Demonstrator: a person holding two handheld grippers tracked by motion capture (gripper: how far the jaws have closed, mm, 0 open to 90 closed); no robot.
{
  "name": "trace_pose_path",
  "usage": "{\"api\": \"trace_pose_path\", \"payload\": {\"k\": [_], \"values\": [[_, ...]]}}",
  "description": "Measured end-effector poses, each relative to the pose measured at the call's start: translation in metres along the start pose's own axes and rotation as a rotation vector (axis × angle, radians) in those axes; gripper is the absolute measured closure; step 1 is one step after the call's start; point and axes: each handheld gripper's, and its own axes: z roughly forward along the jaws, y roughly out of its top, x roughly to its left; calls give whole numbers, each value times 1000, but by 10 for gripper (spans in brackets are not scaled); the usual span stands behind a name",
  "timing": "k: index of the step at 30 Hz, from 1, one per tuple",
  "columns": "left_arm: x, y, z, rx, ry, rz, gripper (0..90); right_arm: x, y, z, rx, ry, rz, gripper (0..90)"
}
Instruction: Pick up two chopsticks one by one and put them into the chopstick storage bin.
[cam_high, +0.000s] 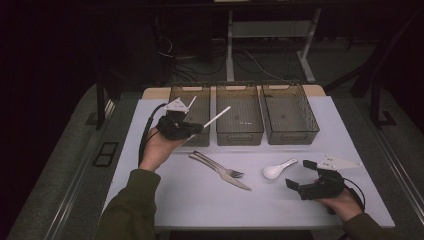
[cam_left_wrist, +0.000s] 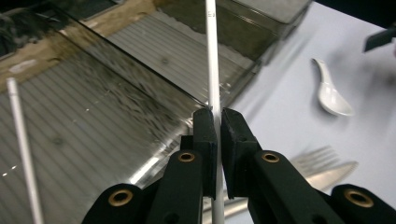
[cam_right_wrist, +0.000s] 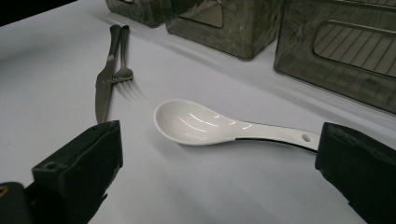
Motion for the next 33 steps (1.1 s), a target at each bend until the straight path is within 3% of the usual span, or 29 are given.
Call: {"api": "trace_pose_path", "payload": {"k": [12, 17, 18, 19, 20, 26, 33], "values": [[32, 21, 7, -20, 71, -9, 840, -1, 0, 0, -12, 3, 1, 9], [46, 28, 11, -40, 88, -6, 840, 0, 0, -1, -11, 4, 9, 9], [49, 29, 11, -25, 98, 8, 840, 0, 0, -1, -12, 5, 9, 9], [50, 29, 14, -47, 108, -16, 840, 0, 0, -1, -12, 5, 9, 9], [53, 30, 15, -37, 114, 0, 840, 0, 0, -1, -14, 6, 7, 9], [67, 31, 26, -44, 154, -18, 840, 0, 0, -1, -18, 12, 13, 9], [86, 20, 38, -36, 203, -83, 840, 0, 0, -2, -19, 14, 15, 9]]}}
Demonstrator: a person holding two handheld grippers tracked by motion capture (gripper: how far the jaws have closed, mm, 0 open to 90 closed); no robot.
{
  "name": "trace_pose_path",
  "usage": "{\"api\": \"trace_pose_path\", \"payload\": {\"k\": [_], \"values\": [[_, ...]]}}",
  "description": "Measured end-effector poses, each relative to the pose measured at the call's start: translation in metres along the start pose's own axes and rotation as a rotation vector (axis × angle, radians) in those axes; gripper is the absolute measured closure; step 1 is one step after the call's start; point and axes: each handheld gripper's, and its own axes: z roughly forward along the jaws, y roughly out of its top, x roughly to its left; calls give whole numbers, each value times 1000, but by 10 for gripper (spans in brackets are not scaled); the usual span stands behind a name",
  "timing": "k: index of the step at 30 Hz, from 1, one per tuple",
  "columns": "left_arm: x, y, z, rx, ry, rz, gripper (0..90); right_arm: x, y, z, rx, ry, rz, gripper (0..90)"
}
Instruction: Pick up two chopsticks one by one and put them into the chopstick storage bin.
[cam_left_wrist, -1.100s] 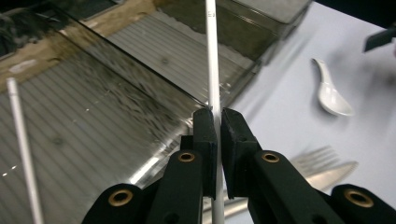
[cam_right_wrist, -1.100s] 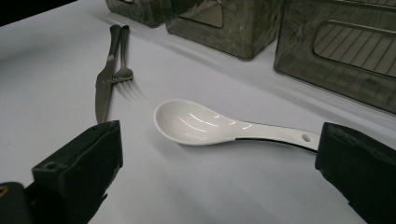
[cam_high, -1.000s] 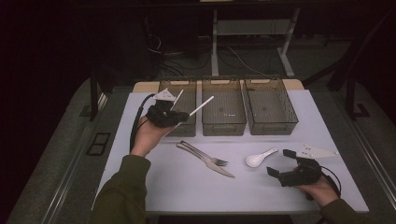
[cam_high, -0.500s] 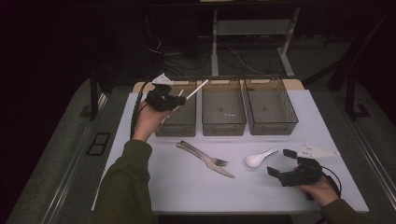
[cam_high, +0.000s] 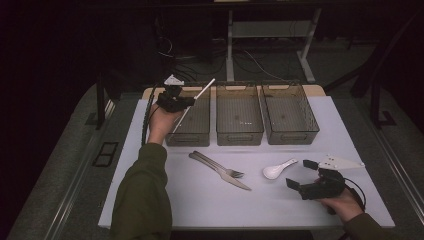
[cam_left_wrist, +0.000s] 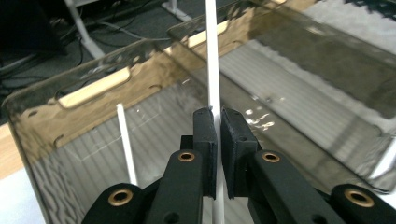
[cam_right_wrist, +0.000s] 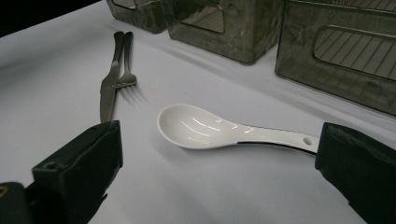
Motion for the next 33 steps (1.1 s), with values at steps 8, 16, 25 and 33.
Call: {"api": "trace_pose_path", "payload": {"k": [8, 16, 25, 33], "values": [[8, -7, 11, 17, 33, -47, 839, 0, 0, -1, -3, 3, 4, 8], [4, -10, 24, 73, 50, -47, 838, 0, 0, -1, -5, 3, 3, 9], [6, -12, 29, 134, 117, -78, 830, 0, 0, -1, -5, 3, 1, 9], [4, -9, 26, 106, 102, -79, 787, 0, 0, -1, -7, 3, 2, 9]]}}
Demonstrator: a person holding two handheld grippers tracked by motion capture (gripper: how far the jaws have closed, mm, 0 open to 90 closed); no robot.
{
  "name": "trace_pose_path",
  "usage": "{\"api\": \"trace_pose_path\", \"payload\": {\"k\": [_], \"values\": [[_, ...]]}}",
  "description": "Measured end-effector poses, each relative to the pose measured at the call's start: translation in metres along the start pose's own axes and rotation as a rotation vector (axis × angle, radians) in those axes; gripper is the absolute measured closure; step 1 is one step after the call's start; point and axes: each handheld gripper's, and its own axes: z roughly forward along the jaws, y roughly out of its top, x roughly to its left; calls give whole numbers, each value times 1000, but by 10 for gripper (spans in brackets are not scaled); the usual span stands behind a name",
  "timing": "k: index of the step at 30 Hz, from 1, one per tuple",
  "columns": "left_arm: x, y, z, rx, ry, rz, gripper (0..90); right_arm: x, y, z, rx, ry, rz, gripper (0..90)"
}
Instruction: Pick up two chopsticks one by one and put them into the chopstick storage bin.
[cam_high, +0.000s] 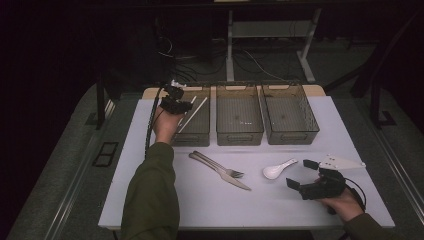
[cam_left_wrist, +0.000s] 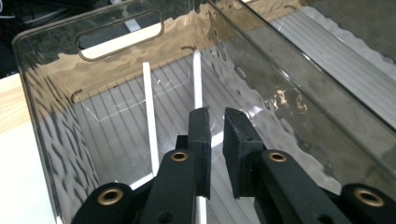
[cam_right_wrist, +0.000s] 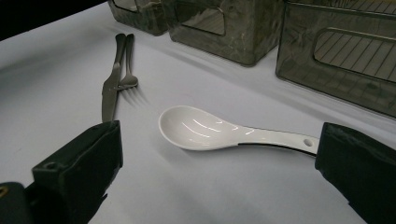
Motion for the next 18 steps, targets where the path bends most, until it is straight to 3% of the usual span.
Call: {"api": "trace_pose_path", "payload": {"k": [4, 9, 18], "values": [[-3, 1, -2, 1, -17, 10, 739, 0, 0, 0, 0, -1, 0, 9], [-9, 4, -12, 5, -28, 62, 670, 0, 0, 0, 1, -2, -1, 9], [-23, 9, -44, -50, -106, 76, 499, 1, 0, 0, 2, -3, -2, 9]]}}
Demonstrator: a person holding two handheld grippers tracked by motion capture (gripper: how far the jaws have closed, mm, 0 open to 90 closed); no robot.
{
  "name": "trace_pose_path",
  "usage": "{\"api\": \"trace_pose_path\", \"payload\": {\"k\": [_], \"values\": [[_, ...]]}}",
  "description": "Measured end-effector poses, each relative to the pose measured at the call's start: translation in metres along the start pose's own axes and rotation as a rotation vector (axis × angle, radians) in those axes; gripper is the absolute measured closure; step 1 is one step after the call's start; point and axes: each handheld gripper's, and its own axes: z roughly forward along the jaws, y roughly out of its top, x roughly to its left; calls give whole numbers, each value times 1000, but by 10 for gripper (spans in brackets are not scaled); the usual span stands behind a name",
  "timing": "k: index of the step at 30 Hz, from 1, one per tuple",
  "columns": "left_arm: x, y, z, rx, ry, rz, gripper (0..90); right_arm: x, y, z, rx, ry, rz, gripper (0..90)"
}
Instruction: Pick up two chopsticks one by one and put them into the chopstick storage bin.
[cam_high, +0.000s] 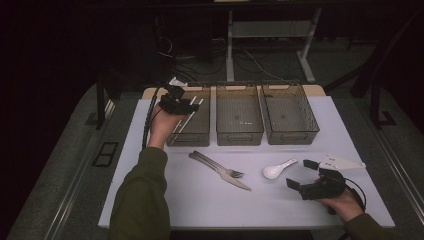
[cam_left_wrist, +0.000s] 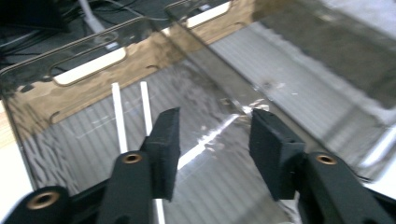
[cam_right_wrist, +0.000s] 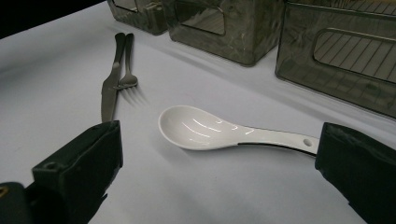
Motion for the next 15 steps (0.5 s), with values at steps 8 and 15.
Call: {"api": "trace_pose_path", "payload": {"k": [8, 15], "values": [[-26, -9, -23, -48, -106, 26, 396, 0, 0, 0, 2, 2, -3, 9], [-53, -32, -33, -59, -155, 86, 309, 0, 0, 0, 4, 2, -4, 9]]}}
